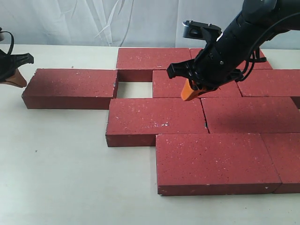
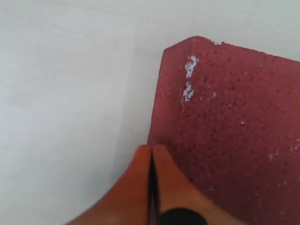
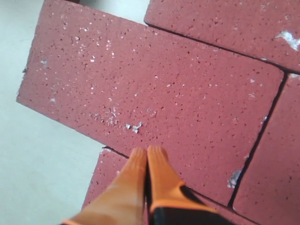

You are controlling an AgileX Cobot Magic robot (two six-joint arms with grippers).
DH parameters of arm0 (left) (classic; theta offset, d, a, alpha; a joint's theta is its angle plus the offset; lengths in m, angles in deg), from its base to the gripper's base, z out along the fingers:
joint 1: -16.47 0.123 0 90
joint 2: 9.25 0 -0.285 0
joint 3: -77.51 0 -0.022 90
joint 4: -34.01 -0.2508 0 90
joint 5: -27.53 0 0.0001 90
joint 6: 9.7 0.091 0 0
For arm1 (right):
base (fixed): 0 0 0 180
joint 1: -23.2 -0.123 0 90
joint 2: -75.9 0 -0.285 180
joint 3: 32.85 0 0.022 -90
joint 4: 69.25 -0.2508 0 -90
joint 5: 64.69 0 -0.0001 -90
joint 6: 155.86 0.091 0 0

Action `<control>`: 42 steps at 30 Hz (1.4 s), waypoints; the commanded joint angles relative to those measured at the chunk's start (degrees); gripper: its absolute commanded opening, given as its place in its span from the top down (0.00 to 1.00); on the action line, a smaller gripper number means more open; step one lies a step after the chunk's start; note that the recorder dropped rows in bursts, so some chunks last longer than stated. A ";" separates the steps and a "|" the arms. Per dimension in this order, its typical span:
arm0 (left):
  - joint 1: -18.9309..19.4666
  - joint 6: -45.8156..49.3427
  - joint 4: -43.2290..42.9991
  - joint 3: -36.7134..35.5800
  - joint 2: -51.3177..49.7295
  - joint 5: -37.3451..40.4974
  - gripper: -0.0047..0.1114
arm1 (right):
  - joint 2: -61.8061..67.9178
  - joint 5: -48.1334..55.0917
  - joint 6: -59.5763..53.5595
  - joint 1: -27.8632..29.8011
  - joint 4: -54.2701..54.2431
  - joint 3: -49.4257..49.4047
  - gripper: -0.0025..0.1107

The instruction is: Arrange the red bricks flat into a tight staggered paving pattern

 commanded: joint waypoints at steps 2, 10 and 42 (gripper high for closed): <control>0.41 0.23 -1.49 -0.43 0.20 -1.38 0.96 | -0.52 -0.30 -0.34 -0.01 0.02 0.18 0.98; 0.41 0.60 -0.94 -0.43 0.20 -1.82 0.96 | -0.52 -0.38 -0.34 -0.01 0.02 0.18 0.98; -2.60 12.58 11.07 -0.43 -3.67 3.39 0.96 | -0.52 -0.62 -0.34 -0.01 0.13 0.18 0.98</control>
